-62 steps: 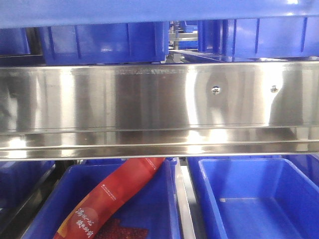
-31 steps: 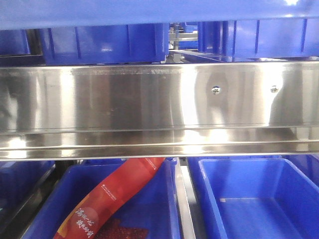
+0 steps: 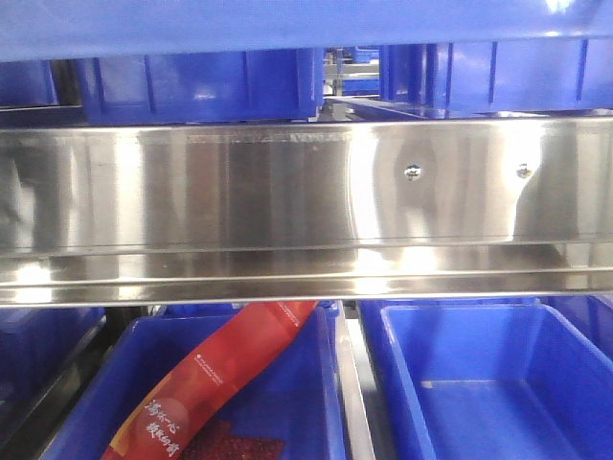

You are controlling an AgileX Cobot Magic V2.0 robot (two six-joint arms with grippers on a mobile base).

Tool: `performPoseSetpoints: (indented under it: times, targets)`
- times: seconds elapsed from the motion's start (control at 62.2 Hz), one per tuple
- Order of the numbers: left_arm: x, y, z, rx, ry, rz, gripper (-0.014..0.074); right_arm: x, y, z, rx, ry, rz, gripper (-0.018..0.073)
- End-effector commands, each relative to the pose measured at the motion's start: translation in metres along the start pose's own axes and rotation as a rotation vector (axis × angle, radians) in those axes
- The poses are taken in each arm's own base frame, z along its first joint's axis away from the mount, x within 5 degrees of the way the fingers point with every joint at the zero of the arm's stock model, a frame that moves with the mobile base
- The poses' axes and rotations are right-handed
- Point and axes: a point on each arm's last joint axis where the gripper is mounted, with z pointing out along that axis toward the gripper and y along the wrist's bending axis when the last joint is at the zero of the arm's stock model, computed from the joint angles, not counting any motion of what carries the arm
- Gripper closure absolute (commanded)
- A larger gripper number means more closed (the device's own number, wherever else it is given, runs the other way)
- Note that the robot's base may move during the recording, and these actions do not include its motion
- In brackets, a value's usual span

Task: Move blue bin to conveyor side
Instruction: 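Lift the gripped blue bin and pull it out of the shelf, then back the base away from the shelf holding the bin with both grippers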

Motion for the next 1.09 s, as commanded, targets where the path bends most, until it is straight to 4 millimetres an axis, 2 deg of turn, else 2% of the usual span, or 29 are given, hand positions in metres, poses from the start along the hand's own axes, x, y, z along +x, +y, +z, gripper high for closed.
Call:
performPoseSetpoints:
  times: [0.0, 1.077]
  targets:
    - [-0.0066, -0.0025, -0.0146, 0.015, -0.118, 0.017, 0.0613, -0.0086, -0.0026, -0.0148, 0.017, -0.139, -0.015, 0.064]
    - [-0.0068, -0.0024, -0.0138, 0.015, -0.116, 0.016, 0.0613, -0.0088, -0.0026, -0.0148, 0.017, -0.141, -0.015, 0.064]
